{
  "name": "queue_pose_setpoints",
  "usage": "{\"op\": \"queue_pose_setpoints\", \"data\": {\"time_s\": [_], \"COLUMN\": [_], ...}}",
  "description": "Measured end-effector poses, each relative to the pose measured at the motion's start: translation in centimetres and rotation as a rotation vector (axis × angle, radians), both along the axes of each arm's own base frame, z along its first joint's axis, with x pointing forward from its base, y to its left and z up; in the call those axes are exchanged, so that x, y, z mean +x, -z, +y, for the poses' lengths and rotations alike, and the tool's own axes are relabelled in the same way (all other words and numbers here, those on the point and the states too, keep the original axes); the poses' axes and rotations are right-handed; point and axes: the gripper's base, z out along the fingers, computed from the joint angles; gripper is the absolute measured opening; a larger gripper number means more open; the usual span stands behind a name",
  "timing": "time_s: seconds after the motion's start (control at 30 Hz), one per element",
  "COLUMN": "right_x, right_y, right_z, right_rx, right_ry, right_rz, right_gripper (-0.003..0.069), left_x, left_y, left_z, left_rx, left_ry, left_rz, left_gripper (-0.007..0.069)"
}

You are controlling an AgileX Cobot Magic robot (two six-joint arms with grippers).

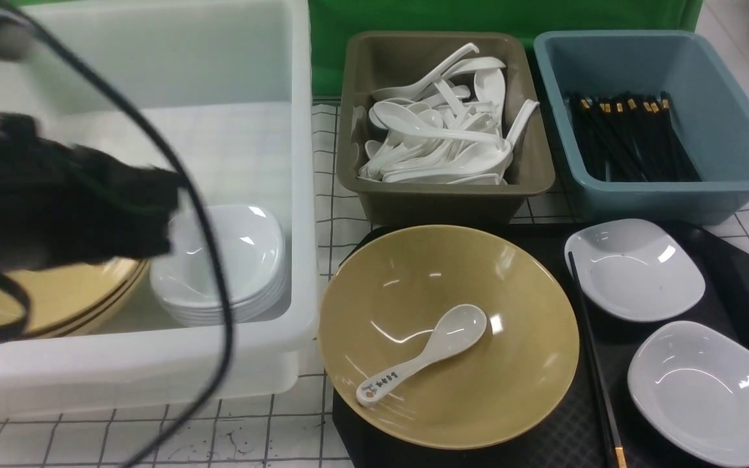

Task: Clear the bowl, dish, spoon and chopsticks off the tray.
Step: Use the left arm to grab the soup spoon in the middle, then use the left arm to put the soup spoon into the small storage box in the middle

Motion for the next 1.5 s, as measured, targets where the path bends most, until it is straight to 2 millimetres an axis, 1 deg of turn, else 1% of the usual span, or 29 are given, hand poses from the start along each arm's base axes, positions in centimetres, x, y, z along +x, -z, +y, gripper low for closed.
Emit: {"op": "queue_pose_setpoints", "data": {"time_s": [0.07, 0.1, 0.13, 0.17, 0.2, 0.23, 0.27, 0.3, 0.37, 0.43, 0.5, 0.53, 0.57, 0.67, 0.73, 0.8, 0.9, 0.97, 1.0, 1.03, 1.07, 1.1, 1.13, 1.17, 1.2, 1.23, 1.37, 1.4, 1.5], "right_x": [-0.1, -0.1, 0.0, 0.0, 0.0, 0.0, 0.0, 0.0, 0.0, 0.1, 0.2, 0.2, 0.2, 0.3, 0.3, 0.2, 0.1, 0.1, 0.1, 0.1, 0.1, 0.1, 0.1, 0.2, 0.2, 0.2, 0.2, 0.2, 0.2], "right_y": [0.9, 0.9, 1.2, 1.4, 1.6, 1.6, 1.8, 1.9, 2.1, 2.5, 3.0, 3.1, 3.5, 3.8, 3.9, 3.9, 3.9, 3.9, 3.9, 3.9, 3.9, 3.9, 3.9, 3.9, 3.9, 3.9, 3.9, 3.9, 3.8], "right_z": [0.5, 0.5, 0.6, 0.6, 0.6, 0.6, 0.7, 0.7, 0.8, 1.0, 1.1, 1.2, 1.3, 1.4, 1.7, 1.8, 2.1, 2.1, 2.1, 2.1, 2.1, 2.1, 2.1, 2.1, 2.1, 2.1, 2.1, 2.1, 2.1], "right_rx": [-0.064, -0.068, -0.094, -0.101, -0.105, -0.106, -0.111, -0.113, -0.106, -0.099, -0.086, -0.079, -0.07, -0.062, -0.056, -0.054, -0.054, -0.053, -0.053, -0.053, -0.053, -0.053, -0.052, -0.052, -0.052, -0.052, -0.052, -0.052, -0.051], "right_ry": [-0.109, -0.117, -0.149, -0.158, -0.163, -0.164, -0.172, -0.178, -0.186, -0.193, -0.198, -0.2, -0.2, -0.209, -0.23, -0.243, -0.268, -0.271, -0.271, -0.273, -0.272, -0.272, -0.272, -0.271, -0.271, -0.271, -0.269, -0.269, -0.267], "right_rz": [0.101, 0.105, 0.13, 0.136, 0.14, 0.141, 0.139, 0.138, 0.134, 0.128, 0.12, 0.116, 0.109, 0.091, 0.086, 0.083, 0.08, 0.081, 0.081, 0.08, 0.079, 0.078, 0.078, 0.076, 0.076, 0.074, 0.069, 0.069, 0.063], "right_gripper": [0.0042, 0.0042, 0.0042, 0.0042, 0.0042, 0.0042, 0.0042, 0.0042, 0.0042, 0.0042, 0.0042, 0.0042, 0.0042, 0.0042, 0.0042, 0.0042, 0.0042, 0.0042, 0.0042, 0.0042, 0.0042, 0.0042, 0.0042, 0.0042, 0.0042, 0.0042, 0.0042, 0.0042, 0.0042], "left_x": [1.2, 1.3, 2.5, 2.9, 3.4, 3.5, 4.6, 4.8, 5.5, 6.2, 6.5, 6.7, 7.1, 8.1, 9.2, 9.7, 10.2, 10.3, 10.3, 10.3, 10.4, 10.4, 10.4, 10.5, 10.5, 10.7, 11.5, 11.6, 13.4], "left_y": [0.8, 0.8, 1.2, 1.4, 1.7, 1.7, 2.3, 2.6, 3.3, 5.1, 6.3, 6.7, 7.6, 9.6, 11.6, 13.0, 15.7, 17.0, 17.1, 17.8, 17.9, 17.8, 17.7, 17.3, 17.1, 16.0, 12.1, 11.6, 7.7], "left_z": [-3.2, -3.5, -5.8, -6.6, -8.1, -8.4, -10.5, -11.2, -13.1, -15.4, -16.8, -17.2, -18.0, -19.1, -19.8, -20.0, -20.2, -20.2, -20.2, -20.3, -20.3, -20.3, -20.4, -20.4, -20.5, -20.7, -21.5, -21.7, -22.0], "left_rx": [0.03, 0.029, 0.057, 0.068, 0.092, 0.098, 0.164, 0.201, 0.3, 0.42, 0.491, 0.515, 0.559, 0.652, 0.724, 0.768, 0.834, 0.86, 0.863, 0.875, 0.875, 0.875, 0.874, 0.872, 0.872, 0.857, 0.795, 0.786, 0.692], "left_ry": [0.174, 0.182, 0.276, 0.305, 0.357, 0.364, 0.43, 0.455, 0.514, 0.58, 0.619, 0.631, 0.649, 0.667, 0.672, 0.676, 0.687, 0.695, 0.695, 0.699, 0.697, 0.696, 0.696, 0.684, 0.681, 0.666, 0.635, 0.632, 0.578], "left_rz": [0.097, 0.107, 0.161, 0.178, 0.2, 0.205, 0.227, 0.228, 0.233, 0.258, 0.263, 0.261, 0.255, 0.256, 0.268, 0.286, 0.351, 0.387, 0.392, 0.413, 0.413, 0.412, 0.41, 0.418, 0.418, 0.416, 0.339, 0.325, 0.188], "left_gripper": [-0.0006, -0.0006, -0.0006, -0.0005, 0.0, 0.0, 0.0015, 0.0023, 0.0062, 0.0141, 0.0219, 0.0237, 0.0298, 0.0392, 0.0438, 0.0451, 0.0426, 0.0381, 0.0367, 0.0281, 0.0231, 0.0199, 0.0189, 0.0093, 0.0084, 0.0031, -0.0005, -0.0006, -0.0007]}}
